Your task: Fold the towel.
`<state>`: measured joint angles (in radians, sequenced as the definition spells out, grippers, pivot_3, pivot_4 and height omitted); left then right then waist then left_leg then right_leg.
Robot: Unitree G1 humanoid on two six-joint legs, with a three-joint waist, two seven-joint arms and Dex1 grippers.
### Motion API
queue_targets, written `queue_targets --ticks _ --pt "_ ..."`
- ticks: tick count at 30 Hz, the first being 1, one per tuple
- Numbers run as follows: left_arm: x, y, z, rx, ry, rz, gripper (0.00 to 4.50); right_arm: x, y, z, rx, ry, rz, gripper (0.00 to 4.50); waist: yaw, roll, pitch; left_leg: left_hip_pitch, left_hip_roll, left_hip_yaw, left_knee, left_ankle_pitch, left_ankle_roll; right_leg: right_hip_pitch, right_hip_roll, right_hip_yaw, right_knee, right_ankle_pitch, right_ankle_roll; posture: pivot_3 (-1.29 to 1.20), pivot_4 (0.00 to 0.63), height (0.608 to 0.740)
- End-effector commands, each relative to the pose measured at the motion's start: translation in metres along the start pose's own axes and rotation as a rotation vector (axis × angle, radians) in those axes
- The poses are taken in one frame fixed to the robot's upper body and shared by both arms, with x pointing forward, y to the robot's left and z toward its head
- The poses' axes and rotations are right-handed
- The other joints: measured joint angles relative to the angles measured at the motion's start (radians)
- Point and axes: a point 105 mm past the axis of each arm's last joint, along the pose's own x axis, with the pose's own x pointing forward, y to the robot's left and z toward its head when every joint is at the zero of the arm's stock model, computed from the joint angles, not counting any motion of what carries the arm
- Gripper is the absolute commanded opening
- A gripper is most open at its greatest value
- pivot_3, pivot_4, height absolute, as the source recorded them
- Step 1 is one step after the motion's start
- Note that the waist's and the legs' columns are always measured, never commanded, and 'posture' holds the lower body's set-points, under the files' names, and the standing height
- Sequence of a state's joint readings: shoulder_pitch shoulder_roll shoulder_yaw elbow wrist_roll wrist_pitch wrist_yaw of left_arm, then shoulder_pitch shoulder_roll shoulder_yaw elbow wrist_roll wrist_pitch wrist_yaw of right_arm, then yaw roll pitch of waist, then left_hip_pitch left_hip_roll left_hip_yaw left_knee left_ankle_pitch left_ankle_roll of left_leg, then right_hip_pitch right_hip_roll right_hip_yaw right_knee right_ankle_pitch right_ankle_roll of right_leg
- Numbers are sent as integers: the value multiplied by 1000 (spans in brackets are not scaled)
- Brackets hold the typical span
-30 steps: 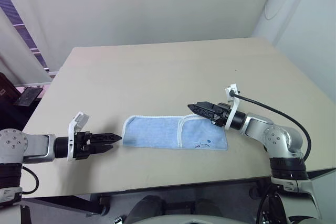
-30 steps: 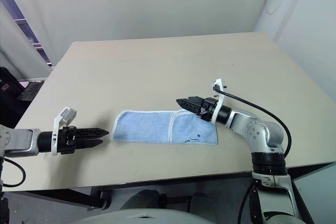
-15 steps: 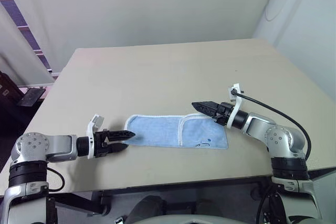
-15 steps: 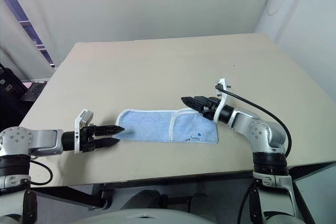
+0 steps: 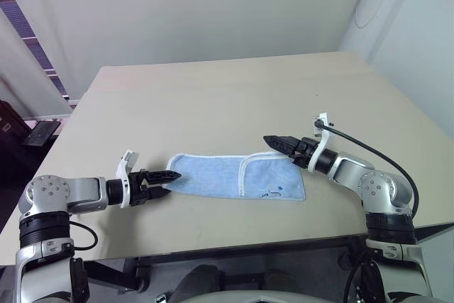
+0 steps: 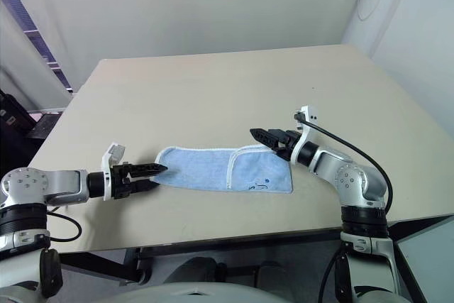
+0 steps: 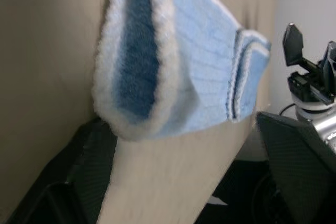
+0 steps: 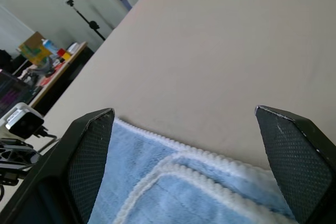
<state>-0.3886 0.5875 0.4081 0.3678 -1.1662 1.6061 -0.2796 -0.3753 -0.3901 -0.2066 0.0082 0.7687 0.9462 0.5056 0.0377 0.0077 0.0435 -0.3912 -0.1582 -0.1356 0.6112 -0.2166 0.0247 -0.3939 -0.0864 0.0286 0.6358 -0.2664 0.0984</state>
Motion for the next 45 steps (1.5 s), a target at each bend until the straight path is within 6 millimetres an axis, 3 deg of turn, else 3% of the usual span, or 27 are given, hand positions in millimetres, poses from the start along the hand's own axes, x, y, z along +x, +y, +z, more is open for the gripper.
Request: queue_targets --ticks 1,8,9,14,18,23,29,33,38,45 --pt "-3 -8 7 33 -19 -18 2807 2 6 13 -32 -47 15 4500 0 0 0 0 0 0 0 0 0 0 0 0 0 0 0 0 0 740" --pt "-7 -14 9 91 2 -15 197 -1 1 14 -42 -47 -7 4500 0 0 0 -1 0 0 -1 0 0 -1 1 1 -2 -1 3 0 0 740" --pt "-7 -15 9 111 9 -10 33 -1 2 14 -43 -48 -6 4500 0 0 0 -1 0 0 -1 0 0 -1 1 1 -3 -1 3 0 0 740" --pt "-12 -40 23 213 -1 -83 33 -5 5 14 -78 -58 8 4500 1 -1 1 -2 0 0 -3 0 0 -2 1 2 -4 -2 3 0 0 740" --pt "0 -79 31 340 23 -202 33 -23 18 17 -169 -83 73 4500 3 -2 1 -3 0 0 -3 0 0 -2 0 2 -5 -2 3 0 0 740" --pt "25 -121 10 461 182 -370 33 -49 18 26 -249 -99 65 4500 0 -2 2 -4 -1 0 -3 0 0 -2 0 2 -6 -3 6 0 0 740" --pt "65 -160 -22 558 359 -561 33 -73 -5 34 -287 -134 -92 4500 1 -4 2 -5 0 0 -3 0 0 -3 0 2 -5 -3 6 0 0 740" --pt "99 -170 -40 603 435 -606 33 -83 -13 38 -274 -173 -164 4500 3 -4 2 -13 0 0 1 0 0 -8 -1 2 -6 -3 5 0 0 740" --pt "137 -161 -62 633 528 -569 33 -91 -15 32 -264 -192 -222 4500 0 -4 3 -17 -1 0 3 0 0 -10 -1 2 -5 -1 8 0 0 740" --pt "178 -163 -74 641 530 -544 33 -98 -23 26 -238 -228 -306 4500 4 -6 4 -18 -1 0 3 0 1 -10 -1 2 -5 -1 8 0 0 740"
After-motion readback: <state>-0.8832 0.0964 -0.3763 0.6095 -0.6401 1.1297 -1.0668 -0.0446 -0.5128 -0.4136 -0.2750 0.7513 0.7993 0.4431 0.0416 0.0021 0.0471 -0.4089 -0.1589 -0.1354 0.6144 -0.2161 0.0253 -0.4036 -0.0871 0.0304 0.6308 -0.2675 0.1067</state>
